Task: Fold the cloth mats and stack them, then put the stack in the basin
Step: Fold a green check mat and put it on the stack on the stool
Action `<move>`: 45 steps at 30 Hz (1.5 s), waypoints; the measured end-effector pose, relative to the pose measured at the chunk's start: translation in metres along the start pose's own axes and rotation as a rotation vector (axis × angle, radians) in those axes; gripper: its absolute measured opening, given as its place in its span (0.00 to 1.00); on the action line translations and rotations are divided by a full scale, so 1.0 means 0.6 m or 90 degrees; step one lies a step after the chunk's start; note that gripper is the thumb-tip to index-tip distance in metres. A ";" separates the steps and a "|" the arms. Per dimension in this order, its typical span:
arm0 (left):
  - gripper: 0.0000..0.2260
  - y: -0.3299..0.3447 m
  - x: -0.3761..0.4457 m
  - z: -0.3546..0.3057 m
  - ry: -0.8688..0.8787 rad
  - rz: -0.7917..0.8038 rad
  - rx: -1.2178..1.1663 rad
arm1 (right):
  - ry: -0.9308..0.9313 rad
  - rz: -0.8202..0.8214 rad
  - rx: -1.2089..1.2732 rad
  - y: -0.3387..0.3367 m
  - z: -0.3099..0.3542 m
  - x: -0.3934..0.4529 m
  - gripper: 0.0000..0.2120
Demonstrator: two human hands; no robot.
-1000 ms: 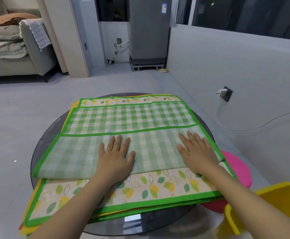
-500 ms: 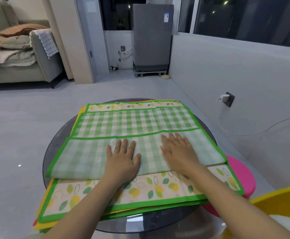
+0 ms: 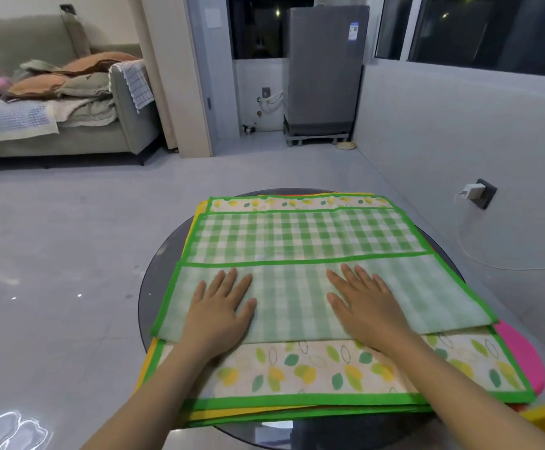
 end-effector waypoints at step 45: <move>0.08 0.039 0.412 -0.026 -0.051 -0.159 -0.189 | 0.111 -0.106 0.048 -0.004 -0.077 0.397 0.04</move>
Point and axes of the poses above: each hand's wrist, its own x-axis towards the middle knuckle, its own y-axis out of the palm, z = x × y, the point moved 4 cm from there along x, towards the middle knuckle, and after that the axes turned 9 degrees about -z, right-handed, at the moved point
